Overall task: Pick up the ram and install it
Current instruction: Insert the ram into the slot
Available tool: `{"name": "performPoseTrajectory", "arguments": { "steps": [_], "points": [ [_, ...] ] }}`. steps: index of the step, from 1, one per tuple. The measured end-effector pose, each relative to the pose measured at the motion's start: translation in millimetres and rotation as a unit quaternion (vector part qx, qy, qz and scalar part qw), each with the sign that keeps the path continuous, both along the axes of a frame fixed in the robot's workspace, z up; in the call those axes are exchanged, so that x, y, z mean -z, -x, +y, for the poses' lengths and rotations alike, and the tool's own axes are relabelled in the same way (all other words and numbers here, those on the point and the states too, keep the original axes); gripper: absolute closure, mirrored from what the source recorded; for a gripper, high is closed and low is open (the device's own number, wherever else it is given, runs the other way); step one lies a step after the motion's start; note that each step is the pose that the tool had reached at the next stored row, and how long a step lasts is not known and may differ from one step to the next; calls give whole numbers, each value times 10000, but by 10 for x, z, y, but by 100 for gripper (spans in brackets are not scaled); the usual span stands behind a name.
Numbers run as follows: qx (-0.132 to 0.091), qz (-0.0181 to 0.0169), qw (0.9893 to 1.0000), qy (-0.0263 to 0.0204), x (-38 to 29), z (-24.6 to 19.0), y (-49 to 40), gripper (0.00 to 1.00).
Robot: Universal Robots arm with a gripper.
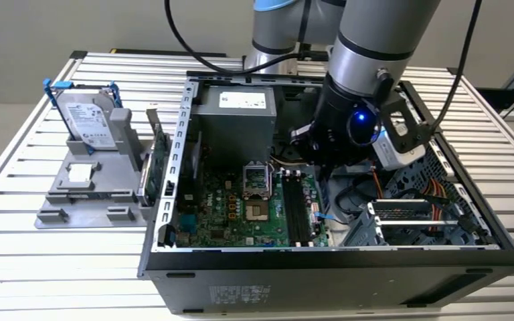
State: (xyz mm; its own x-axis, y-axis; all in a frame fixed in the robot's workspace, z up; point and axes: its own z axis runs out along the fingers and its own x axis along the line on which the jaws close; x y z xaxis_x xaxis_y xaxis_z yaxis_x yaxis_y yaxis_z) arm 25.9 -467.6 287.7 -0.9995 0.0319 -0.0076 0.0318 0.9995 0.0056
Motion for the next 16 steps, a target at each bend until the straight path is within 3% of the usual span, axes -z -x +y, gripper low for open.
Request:
{"name": "performPoseTrajectory", "arguments": {
  "steps": [16],
  "points": [
    [-95, 0, 10000, 0, 130, -30, 1, 100]
  ]
}}
